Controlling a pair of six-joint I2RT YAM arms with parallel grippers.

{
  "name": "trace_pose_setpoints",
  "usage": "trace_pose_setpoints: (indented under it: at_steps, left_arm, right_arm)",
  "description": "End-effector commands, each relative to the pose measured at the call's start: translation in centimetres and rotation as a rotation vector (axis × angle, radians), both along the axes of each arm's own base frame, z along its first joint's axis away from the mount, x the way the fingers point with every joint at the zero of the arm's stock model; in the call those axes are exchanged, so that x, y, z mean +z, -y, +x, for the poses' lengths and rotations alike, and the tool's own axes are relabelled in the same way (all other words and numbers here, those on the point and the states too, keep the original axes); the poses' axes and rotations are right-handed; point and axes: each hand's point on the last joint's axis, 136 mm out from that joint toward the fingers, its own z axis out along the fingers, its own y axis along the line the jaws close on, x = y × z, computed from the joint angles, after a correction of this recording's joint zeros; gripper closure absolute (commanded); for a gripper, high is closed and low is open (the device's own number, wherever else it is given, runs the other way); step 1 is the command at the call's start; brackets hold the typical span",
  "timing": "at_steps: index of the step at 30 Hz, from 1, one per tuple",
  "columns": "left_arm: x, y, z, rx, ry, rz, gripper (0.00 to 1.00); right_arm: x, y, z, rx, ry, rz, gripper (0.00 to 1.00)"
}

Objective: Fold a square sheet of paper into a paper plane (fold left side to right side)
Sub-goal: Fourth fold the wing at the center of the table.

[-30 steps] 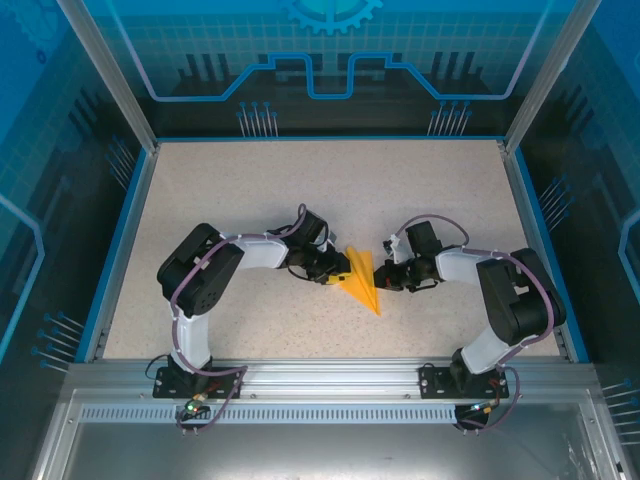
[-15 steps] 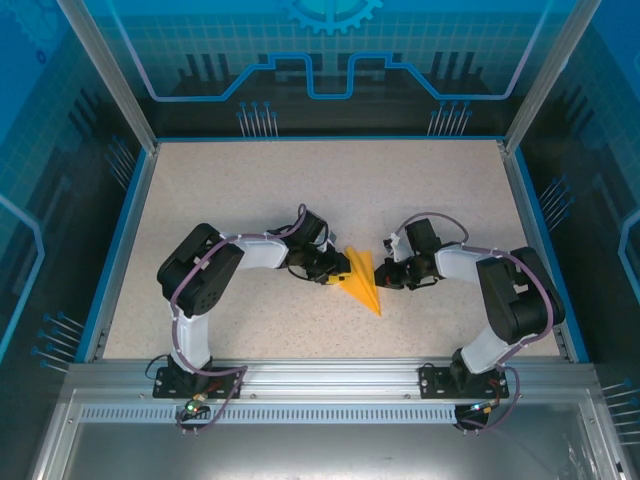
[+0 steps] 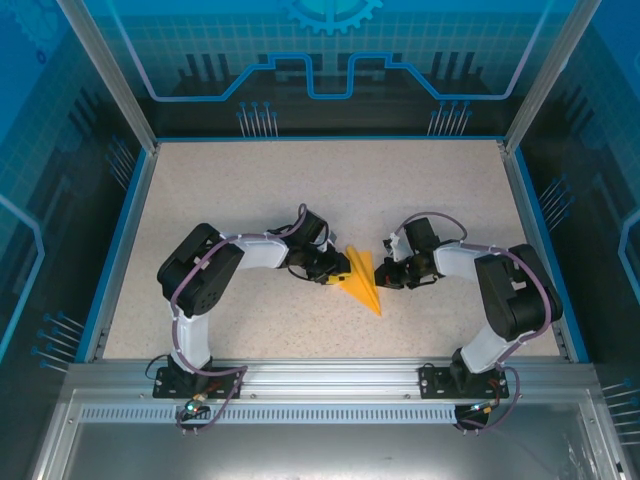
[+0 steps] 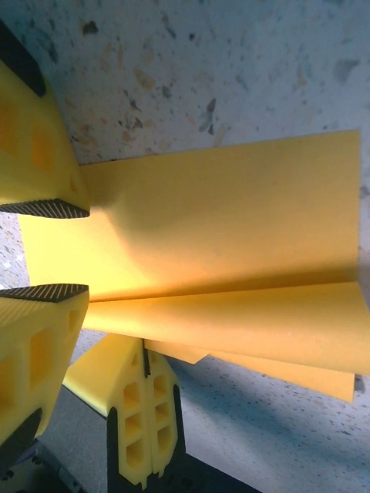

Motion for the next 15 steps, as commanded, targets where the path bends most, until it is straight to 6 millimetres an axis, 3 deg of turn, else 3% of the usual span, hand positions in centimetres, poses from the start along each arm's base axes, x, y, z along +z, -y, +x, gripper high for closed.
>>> trace_pose_setpoints:
  at_steps: [1,8,15]
  left_arm:
    - [2.0,-0.3,1.0,-0.008,0.061,0.012,0.68]
    - [5.6,1.4,1.7,-0.050,0.104,-0.071,0.66]
    - [5.1,4.2,2.3,-0.091,0.076,-0.091,0.72]
  right_arm:
    - [-1.3,1.0,-1.2,-0.009,-0.083,-0.051,1.00]
    - [-1.5,1.0,-1.3,-0.002,-0.098,-0.074,1.00]
    - [-1.6,0.8,-1.5,0.013,-0.103,-0.080,1.00]
